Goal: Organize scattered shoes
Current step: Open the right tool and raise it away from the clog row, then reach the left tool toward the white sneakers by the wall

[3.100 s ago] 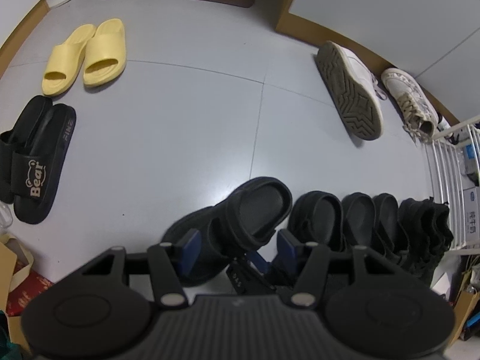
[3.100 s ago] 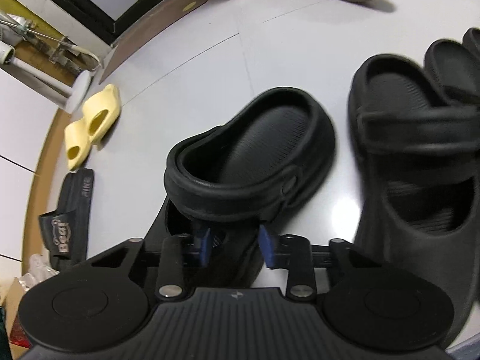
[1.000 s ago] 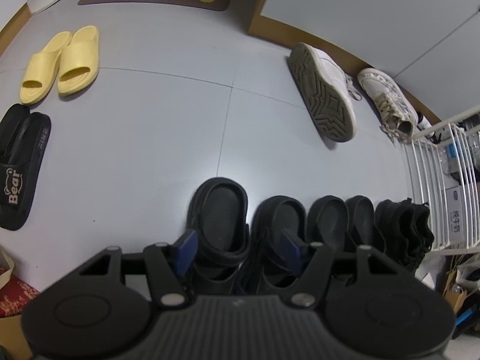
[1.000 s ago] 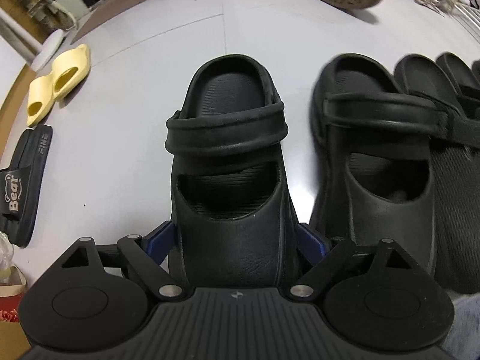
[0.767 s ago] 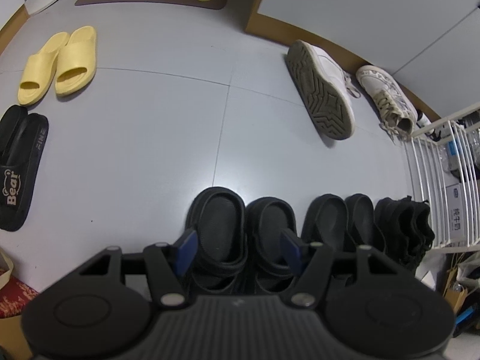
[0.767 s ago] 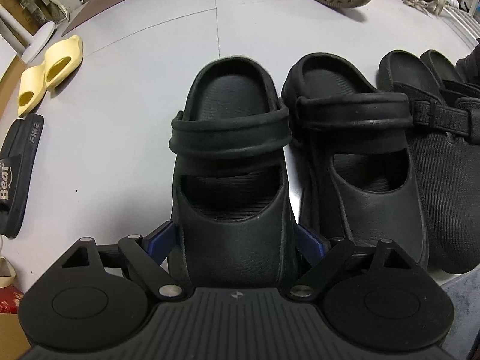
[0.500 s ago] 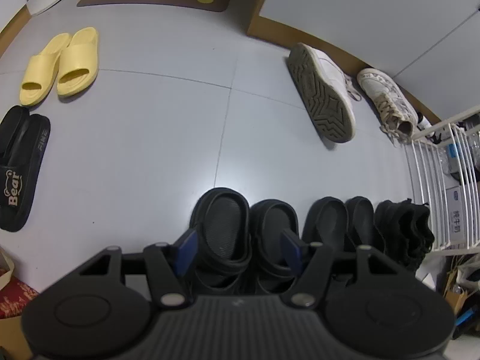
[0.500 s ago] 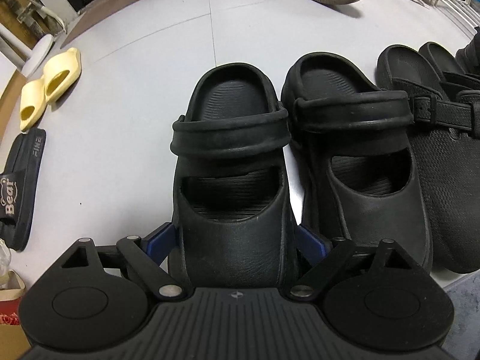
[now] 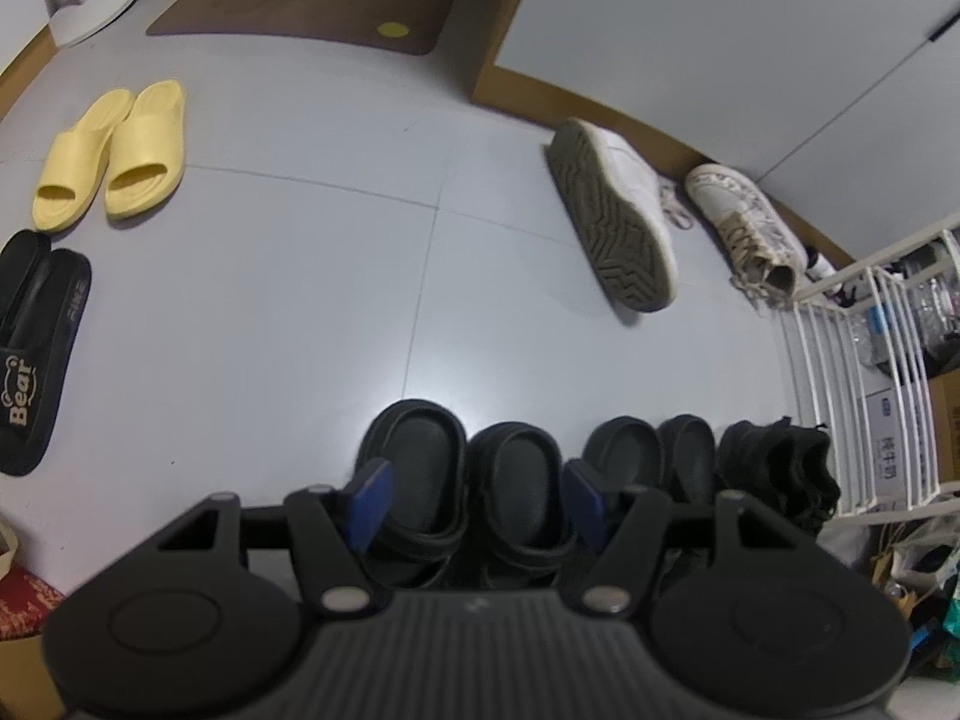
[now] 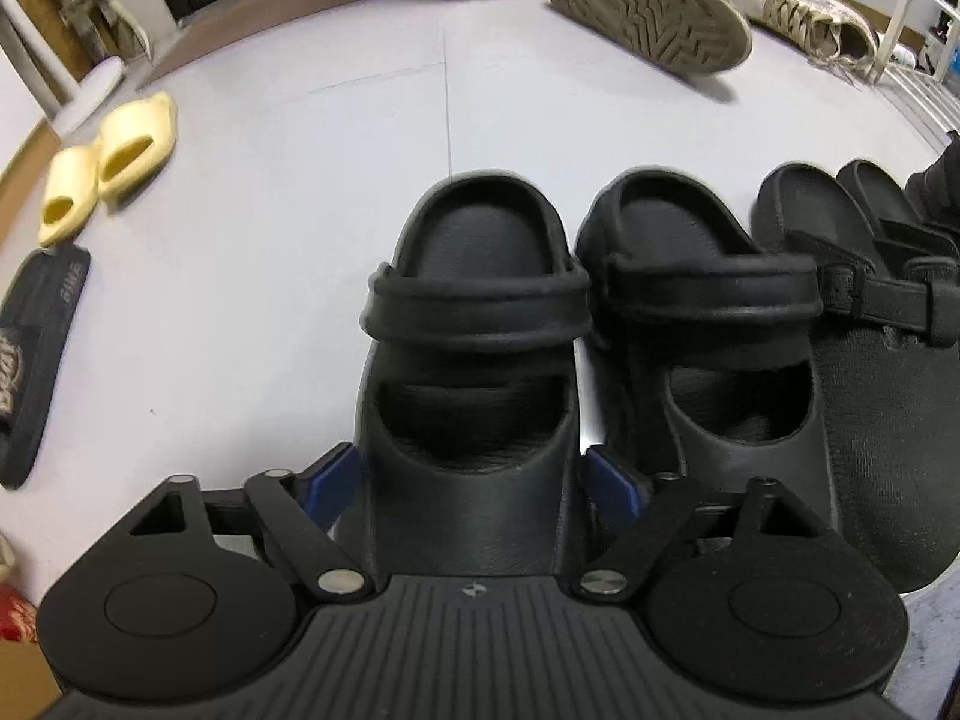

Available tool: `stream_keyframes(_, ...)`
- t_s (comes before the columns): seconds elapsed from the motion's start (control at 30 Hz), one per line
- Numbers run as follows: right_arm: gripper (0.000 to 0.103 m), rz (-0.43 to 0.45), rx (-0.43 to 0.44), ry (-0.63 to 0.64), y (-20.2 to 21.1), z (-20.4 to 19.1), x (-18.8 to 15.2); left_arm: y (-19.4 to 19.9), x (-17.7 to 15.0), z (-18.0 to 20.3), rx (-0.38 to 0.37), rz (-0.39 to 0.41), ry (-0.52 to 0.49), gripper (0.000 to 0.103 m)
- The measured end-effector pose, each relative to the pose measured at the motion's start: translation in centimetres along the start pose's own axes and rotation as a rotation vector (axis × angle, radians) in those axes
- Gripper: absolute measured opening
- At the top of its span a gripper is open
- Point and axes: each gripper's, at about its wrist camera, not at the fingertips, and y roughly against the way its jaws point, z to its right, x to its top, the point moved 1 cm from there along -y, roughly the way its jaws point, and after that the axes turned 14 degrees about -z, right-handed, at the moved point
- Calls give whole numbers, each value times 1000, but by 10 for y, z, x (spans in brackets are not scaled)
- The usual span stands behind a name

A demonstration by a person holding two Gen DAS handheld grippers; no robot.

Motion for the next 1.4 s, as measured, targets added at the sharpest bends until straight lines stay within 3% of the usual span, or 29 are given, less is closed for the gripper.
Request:
stream_keyframes(0.27,85,47,-10,30,38,23,-2,25,-3,11,-64,53,-15,68)
stream_keyframes(0.47,85,117,-50,18,95,56,8,50,-6,15,-96,100,-14,70)
stream_keyframes(0.63,85,239,-133,68,167,72,14,67,-8,20,-181,114,3,71)
stream_keyframes(0.7,85,303,-176,94,212,80,17,72,-8,23,-188,134,5,71)
stream_keyframes(0.9,85,386,-187,144,314,106,35,78,-10,36,-181,171,-18,74)
stream_keyframes(1.0,85,362,-207,218,347,120,40,79,-13,40,-156,180,-45,74)
stream_keyframes(1.2,86,340,-255,330,375,136,37,81,-17,39,-167,180,-39,74)
stream_keyframes(1.4,86,342,-172,224,385,167,45,75,-26,43,-146,173,-55,76)
